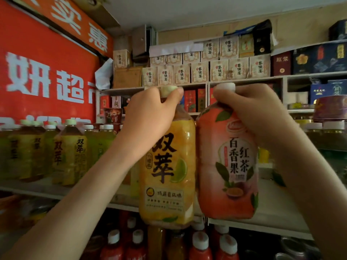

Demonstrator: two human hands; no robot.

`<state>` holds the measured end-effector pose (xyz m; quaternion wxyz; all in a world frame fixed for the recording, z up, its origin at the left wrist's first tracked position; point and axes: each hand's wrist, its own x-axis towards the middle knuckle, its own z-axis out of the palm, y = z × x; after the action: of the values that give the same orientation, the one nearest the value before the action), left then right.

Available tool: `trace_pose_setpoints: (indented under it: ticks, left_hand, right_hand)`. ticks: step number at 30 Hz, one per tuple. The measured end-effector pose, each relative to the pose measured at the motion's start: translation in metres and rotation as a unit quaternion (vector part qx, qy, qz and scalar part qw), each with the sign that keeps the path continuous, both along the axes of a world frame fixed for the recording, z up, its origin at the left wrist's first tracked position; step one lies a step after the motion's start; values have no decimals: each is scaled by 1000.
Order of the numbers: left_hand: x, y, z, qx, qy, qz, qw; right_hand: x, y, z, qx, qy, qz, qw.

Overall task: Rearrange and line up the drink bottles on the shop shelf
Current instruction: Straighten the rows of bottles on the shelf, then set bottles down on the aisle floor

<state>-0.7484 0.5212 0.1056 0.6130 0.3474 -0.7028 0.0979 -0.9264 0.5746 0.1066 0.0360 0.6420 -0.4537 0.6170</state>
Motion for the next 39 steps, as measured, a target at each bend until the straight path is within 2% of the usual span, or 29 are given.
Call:
trace_pose_setpoints:
  ticks: [3,11,17,20,27,32,34,37,39]
  left_hand:
    - [18,3,-7,23,-17,21,999]
    - [91,25,-35,104,-8,91,990]
    - [153,43,-85,174,14,192,966]
    - [184,49,-122,198,36,250,947]
    - [256,67,-244,238,94,358,898]
    - [301,84,-348,290,119,408,857]
    - [317,87,-385,324,127,403,847]
    - [339,92,-439,354,139,394,837]
    - [352,97,-476,365,136,412,824]
  right_hand:
    - [13,-6,-5,42,-19,63,997]
    - [78,-26,-31,77,-1,169,983]
    - [146,-44,-79,66,27,256,964]
    - [180,-54,-111,90,45,306,947]
    - [266,-80,-218,193,96,392,894]
    - [335,-91,-323,285,157,405,855]
    - [358,-92,-365,339,138,429,826]
    - [385,-93,-427,375,112,438,809]
    - [399,-97,-469,419,91,447,785]
